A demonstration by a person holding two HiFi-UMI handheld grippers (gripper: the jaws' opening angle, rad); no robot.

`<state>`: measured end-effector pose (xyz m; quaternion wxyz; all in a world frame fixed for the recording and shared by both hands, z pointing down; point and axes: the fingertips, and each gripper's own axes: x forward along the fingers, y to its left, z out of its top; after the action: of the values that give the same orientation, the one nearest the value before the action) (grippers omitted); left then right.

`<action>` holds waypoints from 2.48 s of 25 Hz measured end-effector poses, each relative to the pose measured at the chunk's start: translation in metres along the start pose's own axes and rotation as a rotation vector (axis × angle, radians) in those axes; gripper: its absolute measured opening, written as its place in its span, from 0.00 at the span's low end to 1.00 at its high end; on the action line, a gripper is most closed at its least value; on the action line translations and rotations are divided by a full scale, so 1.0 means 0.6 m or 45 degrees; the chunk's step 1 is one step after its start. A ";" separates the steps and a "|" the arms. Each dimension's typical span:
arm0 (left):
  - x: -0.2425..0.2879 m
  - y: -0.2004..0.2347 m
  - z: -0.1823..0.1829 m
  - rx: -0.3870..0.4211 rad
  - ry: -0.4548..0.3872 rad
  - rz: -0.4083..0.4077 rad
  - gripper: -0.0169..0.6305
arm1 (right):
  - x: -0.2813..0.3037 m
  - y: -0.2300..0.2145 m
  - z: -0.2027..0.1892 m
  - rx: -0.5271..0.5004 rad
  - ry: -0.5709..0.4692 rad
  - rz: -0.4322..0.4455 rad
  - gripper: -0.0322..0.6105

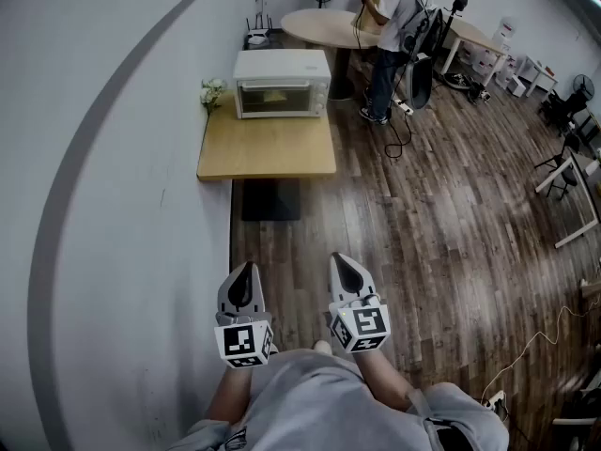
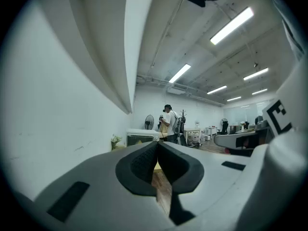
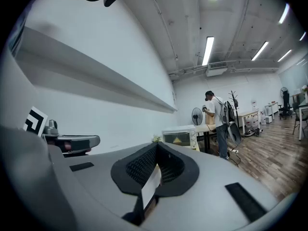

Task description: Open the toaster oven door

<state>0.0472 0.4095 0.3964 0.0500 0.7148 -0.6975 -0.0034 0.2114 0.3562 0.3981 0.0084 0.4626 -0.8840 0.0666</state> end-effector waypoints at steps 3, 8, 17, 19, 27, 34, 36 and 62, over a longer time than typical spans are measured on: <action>0.006 -0.004 0.001 -0.004 0.000 0.004 0.03 | 0.004 -0.004 0.001 -0.006 0.004 0.008 0.05; 0.006 -0.018 0.009 -0.001 -0.007 0.005 0.03 | 0.000 -0.015 0.007 0.000 0.008 0.005 0.05; 0.010 -0.045 0.006 -0.002 -0.009 0.041 0.03 | -0.016 -0.047 0.010 0.003 0.000 0.013 0.05; 0.011 -0.055 0.004 -0.007 -0.006 0.054 0.03 | -0.022 -0.059 0.010 0.017 -0.001 0.019 0.05; 0.005 -0.110 -0.023 -0.025 0.024 0.077 0.03 | -0.045 -0.113 -0.009 0.048 0.027 0.022 0.05; 0.022 -0.113 -0.033 -0.023 0.054 0.093 0.03 | -0.026 -0.122 -0.024 0.062 0.061 0.041 0.05; 0.034 -0.108 -0.031 -0.025 0.058 0.088 0.03 | -0.014 -0.121 -0.021 0.064 0.065 0.040 0.05; 0.311 0.142 0.026 -0.038 -0.008 -0.025 0.03 | 0.334 -0.064 0.017 0.015 0.031 -0.072 0.05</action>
<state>-0.0337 0.2206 0.3993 0.0582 0.7207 -0.6906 -0.0166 0.1285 0.1696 0.4073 0.0184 0.4865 -0.8701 0.0772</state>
